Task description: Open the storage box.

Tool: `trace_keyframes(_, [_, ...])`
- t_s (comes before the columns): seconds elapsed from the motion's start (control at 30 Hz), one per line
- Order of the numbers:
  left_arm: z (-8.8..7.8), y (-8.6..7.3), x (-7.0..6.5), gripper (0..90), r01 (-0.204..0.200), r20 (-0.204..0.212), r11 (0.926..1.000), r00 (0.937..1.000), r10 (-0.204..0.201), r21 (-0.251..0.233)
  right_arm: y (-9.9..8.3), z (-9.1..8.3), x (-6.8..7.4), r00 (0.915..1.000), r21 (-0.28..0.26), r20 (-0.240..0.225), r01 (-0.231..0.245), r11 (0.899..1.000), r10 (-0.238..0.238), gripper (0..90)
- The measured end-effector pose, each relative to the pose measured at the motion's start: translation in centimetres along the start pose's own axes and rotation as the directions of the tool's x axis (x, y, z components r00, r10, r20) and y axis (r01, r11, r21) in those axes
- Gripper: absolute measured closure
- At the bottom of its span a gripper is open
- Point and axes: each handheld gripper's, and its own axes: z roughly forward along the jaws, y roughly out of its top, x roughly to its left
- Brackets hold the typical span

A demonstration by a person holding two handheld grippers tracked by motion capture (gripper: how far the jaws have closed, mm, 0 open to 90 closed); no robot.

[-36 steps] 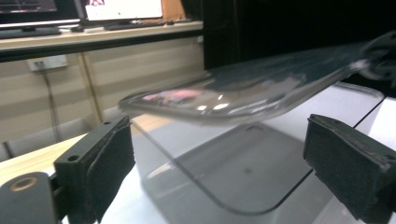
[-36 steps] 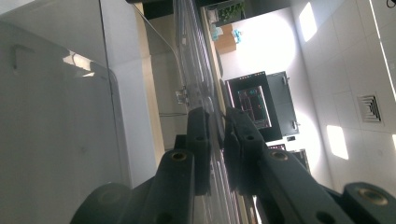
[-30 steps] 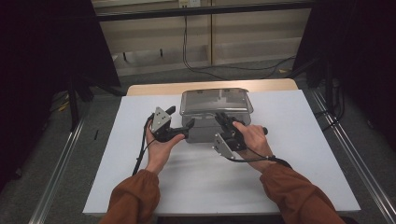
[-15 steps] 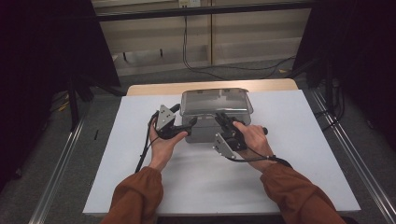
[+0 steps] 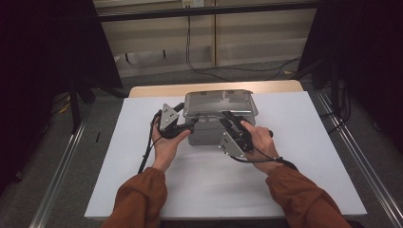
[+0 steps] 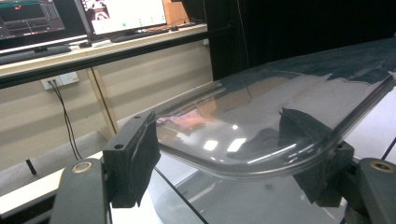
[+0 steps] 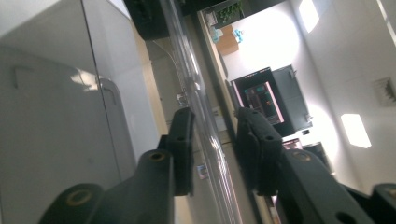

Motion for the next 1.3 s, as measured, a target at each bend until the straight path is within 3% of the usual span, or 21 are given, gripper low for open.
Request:
trace_keyframes(0.13, [0.0, 0.0, 0.0, 29.5, 0.012, 0.001, 0.9999, 0.9999, -0.012, -0.009, -0.5, 0.0, -0.4, 0.9959, 0.006, -0.011, -0.089, 0.996, 0.089, 60.8])
trace_keyframes(0.23, [0.0, 0.0, 0.1, 30.5, 0.012, 0.0, 0.9999, 0.9999, -0.012, -0.01, -0.9, 0.0, -0.8, 0.9875, 0.007, -0.016, -0.157, 0.988, 0.157, 56.9])
trace_keyframes(0.37, [0.0, 0.1, 0.2, 30.7, 0.015, -0.005, 0.9998, 0.9999, -0.015, -0.013, -1.8, 0.0, -1.2, 0.961, -0.001, -0.031, -0.275, 0.961, 0.275, 50.4])
trace_keyframes(0.43, [0.0, 0.1, 0.3, 30.8, 0.016, -0.005, 0.9998, 0.9999, -0.016, -0.011, -2.4, 0.0, -1.4, 0.9502, 0.003, -0.022, -0.311, 0.95, 0.311, 42.0])
trace_keyframes(0.47, [0.0, 0.1, 0.3, 31.0, 0.01, -0.006, 0.9999, 0.9999, -0.01, -0.008, -2.7, 0.0, -1.5, 0.9425, 0.004, -0.02, -0.334, 0.943, 0.334, 38.5])
trace_keyframes(0.53, [0.1, 0.1, 0.4, 32.8, 0.013, -0.004, 0.9998, 0.9999, -0.013, -0.013, -3.4, 0.1, -1.9, 0.9166, 0.007, -0.037, -0.398, 0.917, 0.398, 36.3])
trace_keyframes(0.6, [0.1, 0.1, 0.5, 32.7, 0.023, -0.006, 0.9996, 0.9997, -0.023, -0.014, -4.0, 0.2, -2.2, 0.8812, 0.008, -0.056, -0.47, 0.883, 0.469, 33.9])
trace_keyframes(0.67, [0.1, 0.2, 0.5, 32.8, 0.024, -0.007, 0.9995, 0.9997, -0.024, -0.019, -4.6, 0.3, -2.5, 0.8525, 0.008, -0.075, -0.518, 0.855, 0.517, 33.5])
trace_keyframes(0.9, [0.1, 0.5, 0.7, 33.3, 0.031, -0.006, 0.999, 0.9995, -0.031, -0.031, -5.7, 0.4, -2.9, 0.8145, 0.021, -0.081, -0.575, 0.818, 0.574, 32.9])
trace_keyframes(1.0, [0.0, 0.6, 0.9, 34.8, 0.036, 0.0, 0.9989, 0.9993, -0.036, -0.028, -6.2, 0.4, -3.0, 0.7828, 0.019, -0.102, -0.615, 0.788, 0.614, 32.4])
trace_keyframes(1.07, [0.0, 0.7, 1.0, 34.8, 0.039, 0.005, 0.9988, 0.9992, -0.039, -0.028, -6.6, 0.4, -3.2, 0.7704, 0.019, -0.105, -0.631, 0.776, 0.629, 32.3])
trace_keyframes(1.2, [0.1, 0.7, 1.1, 34.9, 0.074, 0.015, 0.9968, 0.9972, -0.073, -0.032, -7.3, 0.6, -3.6, 0.7248, 0.006, -0.118, -0.683, 0.73, 0.679, 33.9])
trace_keyframes(1.3, [0.2, 0.9, 1.2, 35.0, 0.075, 0.012, 0.9967, 0.9971, -0.075, -0.03, -7.9, 0.8, -3.8, 0.7012, 0.001, -0.12, -0.708, 0.706, 0.703, 37.2])
